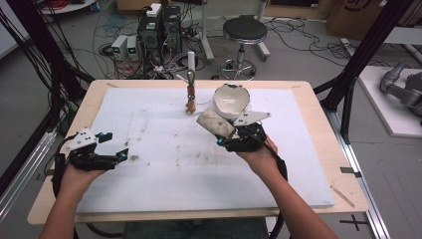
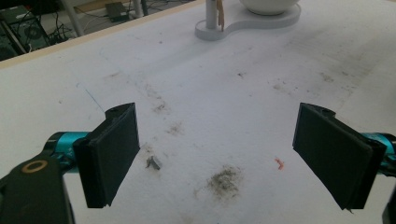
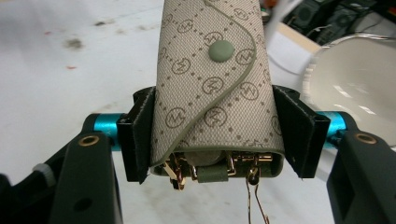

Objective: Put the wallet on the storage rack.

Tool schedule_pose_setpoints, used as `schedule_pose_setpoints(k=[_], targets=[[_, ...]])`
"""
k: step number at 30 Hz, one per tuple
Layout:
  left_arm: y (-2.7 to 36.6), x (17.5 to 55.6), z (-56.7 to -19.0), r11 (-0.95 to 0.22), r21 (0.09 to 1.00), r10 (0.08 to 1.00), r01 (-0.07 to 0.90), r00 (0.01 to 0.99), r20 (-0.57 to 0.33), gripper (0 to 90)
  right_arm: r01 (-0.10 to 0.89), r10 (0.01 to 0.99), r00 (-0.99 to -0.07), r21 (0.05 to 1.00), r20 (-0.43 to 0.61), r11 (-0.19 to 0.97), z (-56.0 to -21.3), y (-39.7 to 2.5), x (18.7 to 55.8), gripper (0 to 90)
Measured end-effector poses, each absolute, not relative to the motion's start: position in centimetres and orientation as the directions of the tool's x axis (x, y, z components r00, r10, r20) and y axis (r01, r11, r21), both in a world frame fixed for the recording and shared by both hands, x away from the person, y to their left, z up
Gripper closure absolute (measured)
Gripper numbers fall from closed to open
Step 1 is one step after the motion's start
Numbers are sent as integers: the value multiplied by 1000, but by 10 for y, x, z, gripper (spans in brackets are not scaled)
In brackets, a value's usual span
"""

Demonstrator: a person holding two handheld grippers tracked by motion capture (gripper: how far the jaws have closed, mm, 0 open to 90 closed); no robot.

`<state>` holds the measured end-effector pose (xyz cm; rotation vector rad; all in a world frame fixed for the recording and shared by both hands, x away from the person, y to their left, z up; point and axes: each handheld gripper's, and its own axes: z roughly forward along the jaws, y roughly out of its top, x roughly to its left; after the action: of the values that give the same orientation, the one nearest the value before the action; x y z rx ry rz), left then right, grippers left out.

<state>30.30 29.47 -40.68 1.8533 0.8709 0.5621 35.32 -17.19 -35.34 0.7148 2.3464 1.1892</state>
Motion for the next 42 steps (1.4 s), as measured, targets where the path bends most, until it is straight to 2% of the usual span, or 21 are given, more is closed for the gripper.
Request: schedule_pose_setpoints(k=[17, 42], targets=[[292, 304, -407, -274, 907, 770, 321, 639, 6, 146, 289, 661, -727, 791, -186, 540, -335, -212, 399, 364], [295, 304, -407, -276, 906, 772, 321, 636, 10, 146, 368, 669, -689, 659, -280, 656, -346, -194, 452, 365]])
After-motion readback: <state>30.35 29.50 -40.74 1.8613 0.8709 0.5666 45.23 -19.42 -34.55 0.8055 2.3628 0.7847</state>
